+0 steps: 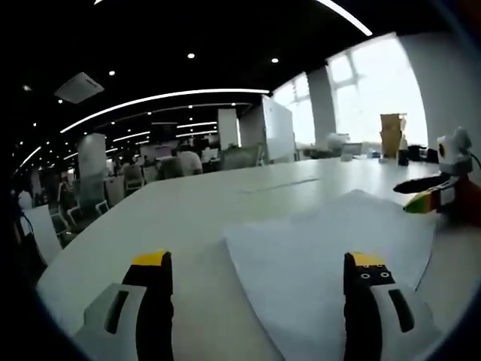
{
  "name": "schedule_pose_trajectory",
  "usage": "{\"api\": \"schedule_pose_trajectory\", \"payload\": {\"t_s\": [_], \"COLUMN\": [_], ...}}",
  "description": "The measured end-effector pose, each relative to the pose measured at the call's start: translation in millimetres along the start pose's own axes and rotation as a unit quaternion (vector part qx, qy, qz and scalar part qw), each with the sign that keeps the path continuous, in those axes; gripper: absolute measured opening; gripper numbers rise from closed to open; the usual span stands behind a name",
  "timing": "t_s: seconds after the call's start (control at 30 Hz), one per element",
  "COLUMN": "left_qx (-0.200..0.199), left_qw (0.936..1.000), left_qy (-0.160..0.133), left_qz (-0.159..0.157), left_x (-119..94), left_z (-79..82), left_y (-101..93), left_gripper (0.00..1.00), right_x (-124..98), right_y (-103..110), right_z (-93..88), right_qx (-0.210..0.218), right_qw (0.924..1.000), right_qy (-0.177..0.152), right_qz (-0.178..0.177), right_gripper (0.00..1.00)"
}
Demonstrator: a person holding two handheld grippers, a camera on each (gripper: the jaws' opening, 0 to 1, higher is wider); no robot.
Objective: Organize the stack of printing papers by aligning and flattening the scattered papers on the table
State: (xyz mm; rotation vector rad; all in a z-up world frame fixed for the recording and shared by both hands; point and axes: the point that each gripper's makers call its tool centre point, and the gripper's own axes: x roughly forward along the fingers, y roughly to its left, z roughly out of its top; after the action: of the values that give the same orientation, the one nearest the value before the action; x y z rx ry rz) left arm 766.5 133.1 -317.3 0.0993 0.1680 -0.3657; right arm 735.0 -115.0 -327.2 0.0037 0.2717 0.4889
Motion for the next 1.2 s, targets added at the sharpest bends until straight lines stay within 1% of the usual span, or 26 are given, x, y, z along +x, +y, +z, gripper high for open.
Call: {"api": "schedule_pose_trajectory", "payload": {"t_s": [0.07,0.17,0.27,0.43,0.57,0.7,0.77,0.83,0.9,1.2], "left_qx": [-0.003,0.003,0.008,0.008,-0.006,-0.016,-0.025,-0.024,-0.022,-0.032], "left_qw": [1.0,1.0,1.0,0.9999,0.9999,0.9996,0.9995,0.9993,0.9994,0.9989], "left_qy": [-0.003,-0.004,-0.004,-0.007,-0.011,-0.018,-0.018,-0.024,-0.023,-0.029], "left_qz": [0.001,0.002,0.004,0.007,0.002,0.011,0.01,0.014,0.014,0.02], "left_x": [-1.3,-5.5,-10.3,-18.3,-23.3,-28.5,-30.2,-33.0,-34.9,-48.5], "left_z": [0.2,-0.6,-1.5,-1.8,-1.5,0.3,0.1,1.4,0.6,0.0], "left_y": [0.4,-1.1,-1.4,-0.2,2.5,10.9,12.5,14.0,14.6,21.3], "left_gripper": [0.97,0.97,0.97,0.97,0.97,0.97,0.97,0.97,0.97,0.96], "right_x": [-3.5,-7.4,-10.7,-10.4,-13.4,-16.0,-17.7,-19.4,-20.6,-28.9], "right_y": [1.9,2.4,1.8,-2.1,-1.4,-6.7,-8.1,-8.5,-9.0,-13.4], "right_z": [-0.6,-1.9,-0.5,-1.8,-2.1,-4.5,-4.6,-3.2,-2.6,-7.6], "right_qx": [0.0,-0.005,0.0,-0.003,-0.001,-0.005,-0.004,-0.001,0.003,-0.001], "right_qw": [1.0,1.0,1.0,1.0,1.0,1.0,1.0,1.0,0.9999,0.9999], "right_qy": [-0.001,0.001,-0.004,-0.002,-0.003,-0.001,-0.002,-0.007,-0.01,-0.007], "right_qz": [0.0,-0.001,-0.003,-0.003,-0.002,-0.006,-0.007,-0.006,-0.006,-0.012], "right_gripper": [0.82,0.82,0.82,0.82,0.82,0.82,0.82,0.83,0.83,0.83]}}
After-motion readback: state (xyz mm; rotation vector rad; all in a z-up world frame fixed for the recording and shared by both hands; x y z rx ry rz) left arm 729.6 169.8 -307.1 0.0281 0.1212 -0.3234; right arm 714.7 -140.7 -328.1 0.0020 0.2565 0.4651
